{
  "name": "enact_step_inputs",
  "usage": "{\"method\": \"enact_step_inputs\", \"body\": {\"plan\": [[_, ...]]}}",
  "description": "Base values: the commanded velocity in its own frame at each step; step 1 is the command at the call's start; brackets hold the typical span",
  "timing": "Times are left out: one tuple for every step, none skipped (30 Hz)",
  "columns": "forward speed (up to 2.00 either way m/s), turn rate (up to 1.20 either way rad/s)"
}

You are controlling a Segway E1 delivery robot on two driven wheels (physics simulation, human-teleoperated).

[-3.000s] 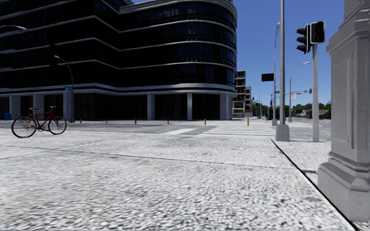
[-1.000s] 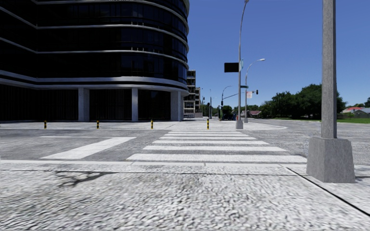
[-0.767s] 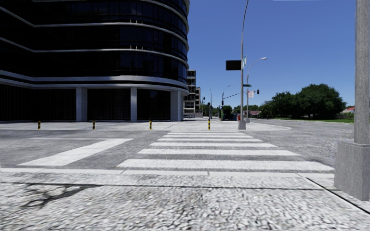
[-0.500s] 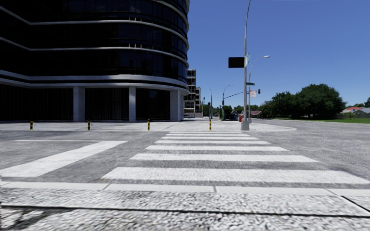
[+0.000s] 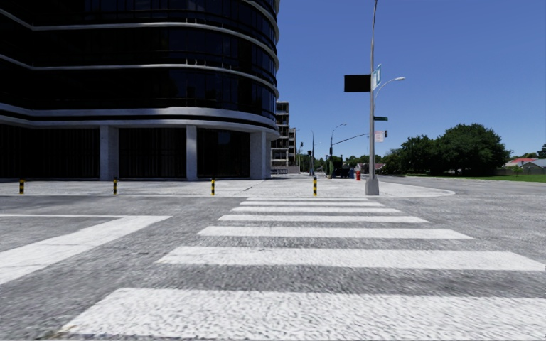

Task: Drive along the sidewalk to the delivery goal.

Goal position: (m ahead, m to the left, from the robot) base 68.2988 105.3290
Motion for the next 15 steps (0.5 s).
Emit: {"method": "enact_step_inputs", "body": {"plan": [[2.00,0.00],[2.00,0.00],[2.00,0.00],[2.00,0.00],[2.00,0.00],[2.00,0.00],[2.00,0.00],[2.00,0.00],[1.93,0.00],[1.93,0.00],[1.76,0.00],[1.57,0.00],[1.42,0.00],[1.42,0.00],[1.34,0.00]]}}
